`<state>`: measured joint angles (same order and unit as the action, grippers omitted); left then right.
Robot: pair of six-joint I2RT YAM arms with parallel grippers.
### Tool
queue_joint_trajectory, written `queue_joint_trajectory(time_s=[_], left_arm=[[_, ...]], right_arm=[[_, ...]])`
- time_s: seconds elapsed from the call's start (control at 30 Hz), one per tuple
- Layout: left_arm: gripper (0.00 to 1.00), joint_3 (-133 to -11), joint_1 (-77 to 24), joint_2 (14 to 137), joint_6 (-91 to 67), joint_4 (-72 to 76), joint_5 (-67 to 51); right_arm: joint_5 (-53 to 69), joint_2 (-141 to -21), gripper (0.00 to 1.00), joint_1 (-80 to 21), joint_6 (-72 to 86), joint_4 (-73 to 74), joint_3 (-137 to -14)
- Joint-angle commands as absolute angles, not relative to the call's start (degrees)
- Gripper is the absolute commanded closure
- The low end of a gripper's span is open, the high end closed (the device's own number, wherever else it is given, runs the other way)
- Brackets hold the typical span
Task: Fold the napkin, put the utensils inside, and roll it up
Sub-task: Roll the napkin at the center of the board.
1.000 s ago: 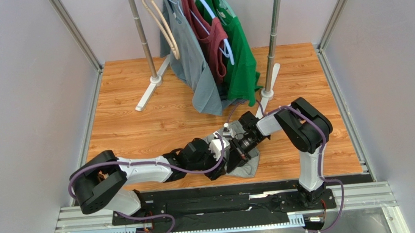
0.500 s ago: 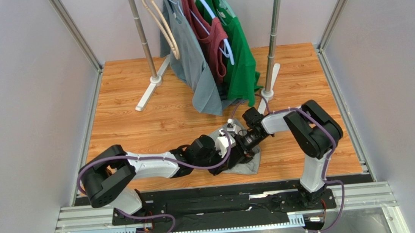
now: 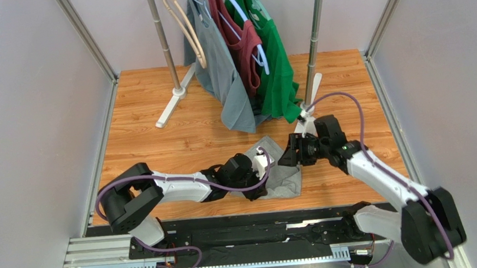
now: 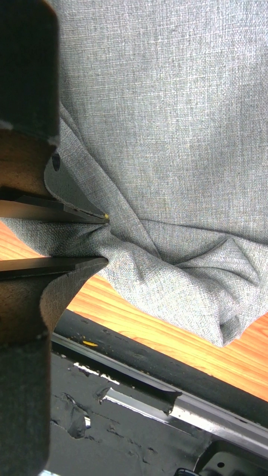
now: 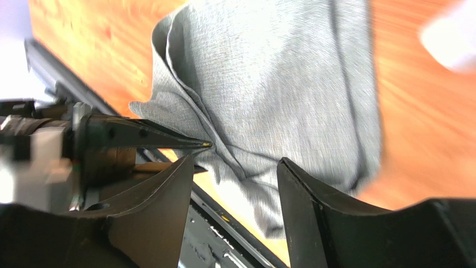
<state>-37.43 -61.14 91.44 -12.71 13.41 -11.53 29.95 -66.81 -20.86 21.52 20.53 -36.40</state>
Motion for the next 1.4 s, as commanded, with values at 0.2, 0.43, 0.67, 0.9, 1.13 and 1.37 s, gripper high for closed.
queue_joint_trajectory(time_s=[0.2,0.43,0.67,0.9,1.13,1.37], left_arm=[[0.67,-33.3,-56.5,96.6,-18.1,1.7,-15.7],[0.67,-34.3,-50.4,98.9,-19.9,-1.5,-18.2],[0.67,-35.7,-48.3,102.3,-20.2,-2.7,-20.4],[0.67,-36.5,-48.1,104.1,-20.2,-3.5,-22.0],[0.67,-36.8,-46.7,104.3,-20.9,-4.7,-23.4],[0.67,-36.3,-44.9,104.3,-21.5,-4.5,-24.0]], right_arm=[[11.6,-37.5,0.41,-33.6,30.6,8.1,-19.5],[4.0,-40.3,0.40,-47.7,19.2,6.2,-21.7],[-4.6,-57.8,0.39,-60.4,7.6,12.3,-32.7],[-3.1,-65.6,0.37,-61.1,0.3,21.3,-40.2],[-1.8,-67.3,0.37,-61.3,-5.2,28.1,-43.2],[-4.0,-67.8,0.36,-61.4,-8.7,28.4,-41.9]])
